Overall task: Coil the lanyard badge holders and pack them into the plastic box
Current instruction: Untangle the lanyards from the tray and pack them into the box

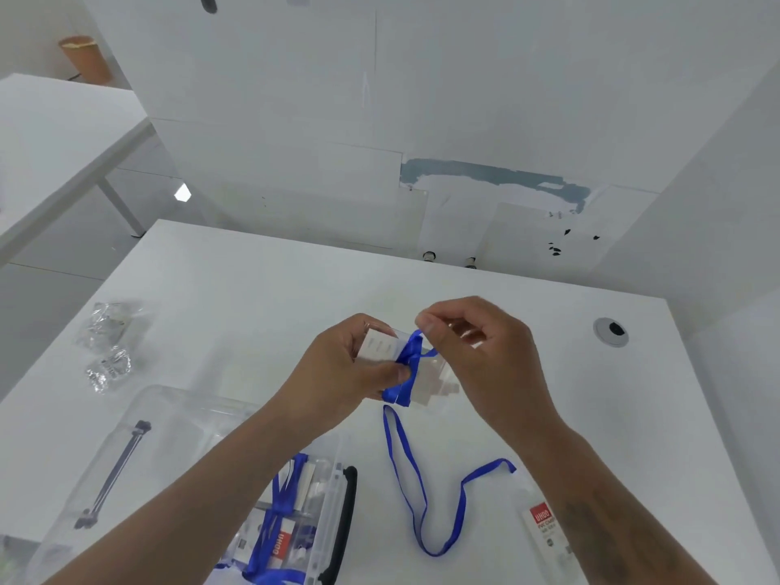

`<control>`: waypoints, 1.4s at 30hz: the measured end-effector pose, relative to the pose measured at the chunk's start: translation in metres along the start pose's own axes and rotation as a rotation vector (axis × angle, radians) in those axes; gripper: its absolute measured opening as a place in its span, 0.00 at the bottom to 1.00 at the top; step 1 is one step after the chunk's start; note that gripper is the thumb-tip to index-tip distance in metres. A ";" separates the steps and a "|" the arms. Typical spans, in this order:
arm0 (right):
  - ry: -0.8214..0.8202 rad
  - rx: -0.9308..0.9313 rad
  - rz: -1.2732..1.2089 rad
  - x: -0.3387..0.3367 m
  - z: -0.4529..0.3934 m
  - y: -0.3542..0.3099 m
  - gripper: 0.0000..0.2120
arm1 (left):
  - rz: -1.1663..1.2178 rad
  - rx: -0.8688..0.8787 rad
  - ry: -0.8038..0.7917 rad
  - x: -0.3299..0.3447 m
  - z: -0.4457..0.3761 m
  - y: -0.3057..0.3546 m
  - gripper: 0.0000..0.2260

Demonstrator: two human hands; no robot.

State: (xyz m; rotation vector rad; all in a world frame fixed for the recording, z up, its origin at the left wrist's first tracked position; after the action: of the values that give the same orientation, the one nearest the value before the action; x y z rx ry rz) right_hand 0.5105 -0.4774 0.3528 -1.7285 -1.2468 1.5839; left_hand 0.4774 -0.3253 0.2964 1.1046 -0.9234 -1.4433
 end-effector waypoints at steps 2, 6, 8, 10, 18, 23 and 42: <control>-0.068 0.067 -0.047 0.010 -0.002 0.008 0.02 | 0.034 -0.037 -0.035 -0.001 0.004 -0.005 0.12; -0.129 0.085 -0.043 0.027 0.004 0.013 0.02 | 0.111 -0.110 -0.052 -0.015 0.013 -0.020 0.11; -0.176 0.053 -0.031 0.039 0.008 0.009 0.02 | 0.144 -0.133 -0.038 -0.026 0.017 -0.027 0.10; -0.229 -0.020 0.037 0.050 0.011 0.001 0.02 | 0.169 -0.155 -0.017 -0.038 0.021 -0.035 0.10; -0.365 0.000 0.056 0.107 0.018 -0.021 0.04 | 0.170 -0.216 0.024 -0.088 0.045 -0.069 0.11; -0.511 0.044 0.136 0.160 0.033 -0.032 0.08 | 0.207 -0.285 0.065 -0.128 0.069 -0.100 0.10; -0.594 0.185 0.551 0.320 0.089 0.012 0.14 | -0.275 -0.472 0.258 -0.182 0.102 -0.205 0.28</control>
State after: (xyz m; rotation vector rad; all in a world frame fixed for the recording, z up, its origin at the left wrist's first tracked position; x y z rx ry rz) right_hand 0.4024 -0.2296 0.1603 -1.6168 -0.8383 2.5830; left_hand 0.3272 -0.1161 0.1576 1.0488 -0.2322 -1.5871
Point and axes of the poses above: each hand's wrist, its own z-axis away from the middle knuckle, its own x-axis out of the palm, y = z × x, the point moved 10 cm from there along -z, towards the middle knuckle
